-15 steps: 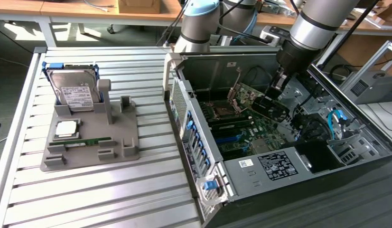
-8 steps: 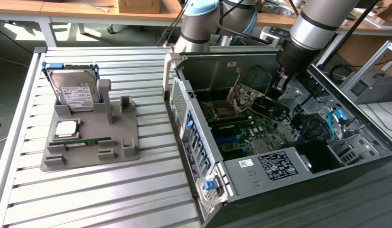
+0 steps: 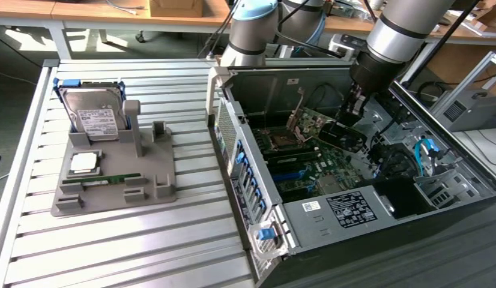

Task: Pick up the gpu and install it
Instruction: 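Insert the gpu into the slot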

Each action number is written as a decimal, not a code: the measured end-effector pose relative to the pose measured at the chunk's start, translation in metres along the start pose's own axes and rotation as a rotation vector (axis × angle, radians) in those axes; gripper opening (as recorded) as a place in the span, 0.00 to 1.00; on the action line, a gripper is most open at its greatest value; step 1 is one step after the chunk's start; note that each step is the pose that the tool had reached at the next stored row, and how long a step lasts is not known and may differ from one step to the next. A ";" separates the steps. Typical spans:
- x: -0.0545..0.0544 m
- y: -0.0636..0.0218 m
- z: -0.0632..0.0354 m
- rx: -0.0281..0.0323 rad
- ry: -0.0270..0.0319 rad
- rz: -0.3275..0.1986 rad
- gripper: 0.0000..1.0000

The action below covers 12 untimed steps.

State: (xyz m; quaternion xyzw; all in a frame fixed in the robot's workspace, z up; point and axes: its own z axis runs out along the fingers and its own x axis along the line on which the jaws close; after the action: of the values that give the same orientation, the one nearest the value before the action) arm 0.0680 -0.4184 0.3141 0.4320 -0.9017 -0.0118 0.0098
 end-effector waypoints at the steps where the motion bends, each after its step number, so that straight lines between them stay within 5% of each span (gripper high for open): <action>1: 0.000 0.0000 0.0000 0.0000 0.0001 -0.005 0.27; 12: 0.000 0.0000 0.0000 0.0006 0.0022 -0.076 0.27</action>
State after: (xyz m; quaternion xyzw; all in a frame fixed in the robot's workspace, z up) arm 0.0680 -0.4184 0.3141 0.4659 -0.8847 -0.0114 0.0102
